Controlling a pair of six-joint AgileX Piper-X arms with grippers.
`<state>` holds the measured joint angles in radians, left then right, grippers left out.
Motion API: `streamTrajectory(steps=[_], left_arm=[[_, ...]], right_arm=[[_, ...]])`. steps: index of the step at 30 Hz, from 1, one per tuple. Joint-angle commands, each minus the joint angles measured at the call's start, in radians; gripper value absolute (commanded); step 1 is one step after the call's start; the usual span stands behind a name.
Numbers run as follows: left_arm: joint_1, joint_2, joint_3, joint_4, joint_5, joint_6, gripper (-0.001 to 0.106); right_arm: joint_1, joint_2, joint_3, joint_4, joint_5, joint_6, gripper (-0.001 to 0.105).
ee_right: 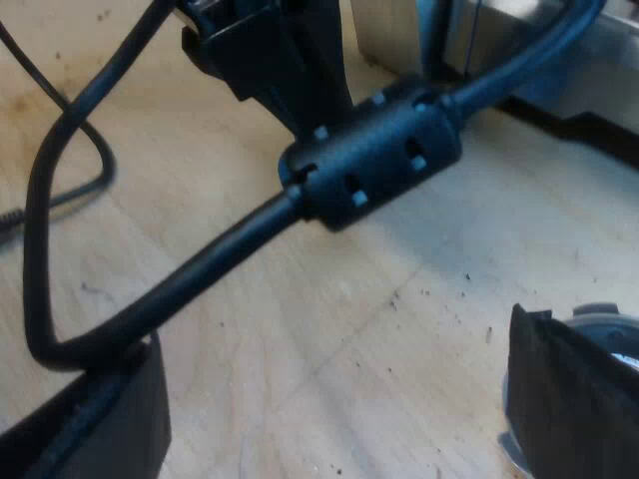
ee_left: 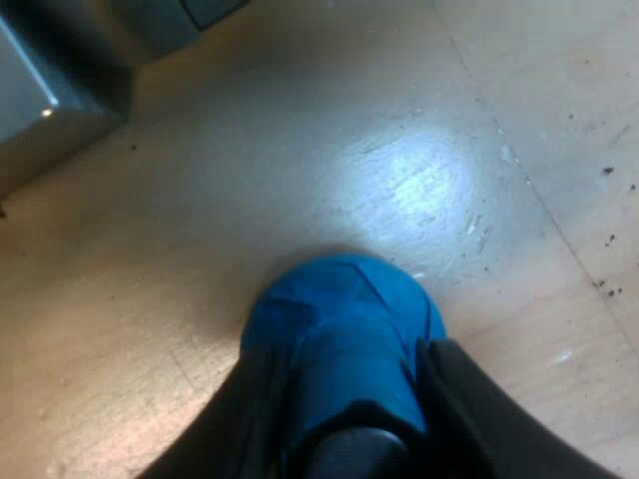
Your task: Grind coffee beans and then tamp
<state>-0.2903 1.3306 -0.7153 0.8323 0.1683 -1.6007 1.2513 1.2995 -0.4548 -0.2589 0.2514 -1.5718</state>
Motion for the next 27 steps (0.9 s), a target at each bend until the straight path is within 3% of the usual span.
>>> streamTrajectory(steps=[1,2,3,4,5,6,11,17,21,27], left_arm=[[0.0,0.006,-0.002,-0.005,-0.001,0.005,0.0],[0.0,0.026,-0.002,-0.005,-0.01,0.005,0.004],[0.0,0.027,-0.002,-0.005,-0.017,0.005,0.025],[0.0,0.027,-0.002,-0.005,-0.02,0.005,0.039],[0.0,0.027,-0.002,-0.005,-0.02,0.005,0.044],[0.0,0.027,-0.002,-0.003,-0.02,0.005,0.057],[0.0,0.023,-0.007,0.013,-0.008,0.005,0.074],[0.0,-0.071,-0.051,0.103,-0.048,0.005,0.075],[0.0,-0.223,-0.068,0.146,-0.087,0.005,0.075],[0.0,-0.514,-0.074,0.161,-0.09,0.005,0.075]], right_arm=[[-0.002,-0.006,-0.011,0.017,-0.008,-0.009,0.071],[-0.002,-0.006,-0.011,0.017,-0.008,-0.009,0.071],[-0.002,-0.006,-0.011,0.017,-0.008,-0.009,0.071],[-0.002,-0.006,-0.011,0.017,-0.008,-0.009,0.071],[-0.002,-0.006,-0.011,0.017,-0.008,-0.009,0.071],[-0.002,-0.006,-0.011,0.017,-0.008,-0.009,0.071],[-0.002,-0.006,-0.011,0.017,-0.001,-0.009,0.071],[-0.002,-0.025,-0.031,0.044,-0.001,-0.009,0.071],[-0.002,-0.069,-0.084,0.192,-0.007,-0.009,0.071],[-0.002,-0.183,-0.163,0.408,-0.049,-0.009,0.071]])
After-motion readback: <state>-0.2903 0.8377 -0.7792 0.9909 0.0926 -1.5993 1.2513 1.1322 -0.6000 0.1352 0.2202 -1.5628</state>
